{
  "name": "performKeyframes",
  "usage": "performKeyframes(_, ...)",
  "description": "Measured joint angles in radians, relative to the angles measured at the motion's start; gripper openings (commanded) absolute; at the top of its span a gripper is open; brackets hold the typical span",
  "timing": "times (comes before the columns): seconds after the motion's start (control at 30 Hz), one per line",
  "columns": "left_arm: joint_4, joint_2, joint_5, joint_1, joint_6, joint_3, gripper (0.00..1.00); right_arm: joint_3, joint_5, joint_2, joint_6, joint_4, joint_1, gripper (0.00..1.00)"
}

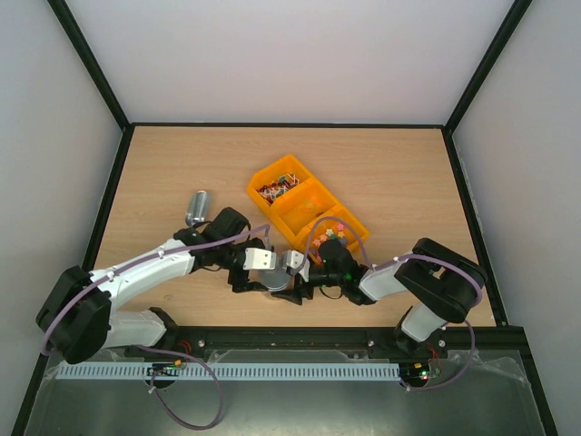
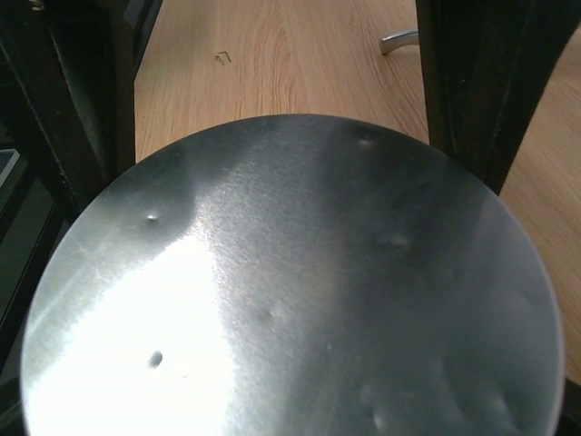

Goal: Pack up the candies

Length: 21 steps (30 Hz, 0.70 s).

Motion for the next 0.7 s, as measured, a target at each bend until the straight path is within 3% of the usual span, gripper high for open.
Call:
performKeyframes(0.13,0.006,0.002,0.018,0.012,0.001,-0.003,0.95,0.004,-0.002,0.000,0.005,-0.006,0.000,0.40)
performKeyframes(0.3,0.093,-0.047,0.010,-0.014,-0.092,-0.064,0.94,0.006,-0.006,0.000,0.006,-0.010,0.008,0.40)
performKeyframes(0.7,0.151,-0.087,-0.019,-0.040,-0.185,-0.109,0.69,0.006,-0.014,0.000,0.006,-0.011,0.011,0.40)
